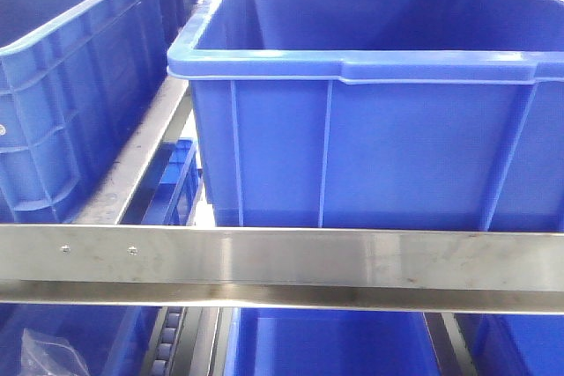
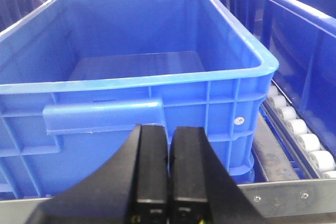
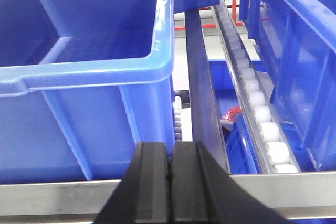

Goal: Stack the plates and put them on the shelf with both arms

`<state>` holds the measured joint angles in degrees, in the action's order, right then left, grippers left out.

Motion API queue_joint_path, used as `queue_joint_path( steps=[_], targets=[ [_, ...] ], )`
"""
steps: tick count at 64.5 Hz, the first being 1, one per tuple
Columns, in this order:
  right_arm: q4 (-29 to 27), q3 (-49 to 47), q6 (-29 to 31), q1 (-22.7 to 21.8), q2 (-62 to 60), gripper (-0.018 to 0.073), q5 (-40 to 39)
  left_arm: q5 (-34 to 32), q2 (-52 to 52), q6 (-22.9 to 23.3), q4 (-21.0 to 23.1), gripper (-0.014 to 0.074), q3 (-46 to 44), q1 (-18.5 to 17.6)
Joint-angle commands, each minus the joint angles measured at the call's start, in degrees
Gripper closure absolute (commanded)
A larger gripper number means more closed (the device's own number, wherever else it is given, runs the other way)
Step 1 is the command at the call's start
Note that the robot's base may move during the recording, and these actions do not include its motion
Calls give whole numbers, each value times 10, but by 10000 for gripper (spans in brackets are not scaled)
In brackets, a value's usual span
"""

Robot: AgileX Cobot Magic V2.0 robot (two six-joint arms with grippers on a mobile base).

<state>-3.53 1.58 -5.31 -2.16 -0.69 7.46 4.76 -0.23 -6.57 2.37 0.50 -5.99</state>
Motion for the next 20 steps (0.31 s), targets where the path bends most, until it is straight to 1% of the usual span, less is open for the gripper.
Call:
queue_joint_path(
  steps=[1, 20],
  targets=[
    [5, 1, 4, -3, -10, 503, -52, -48, -13, 2, -1, 514, 2, 0],
    [5, 1, 4, -3, -10, 503, -52, -48, -13, 2, -1, 514, 2, 0]
  ],
)
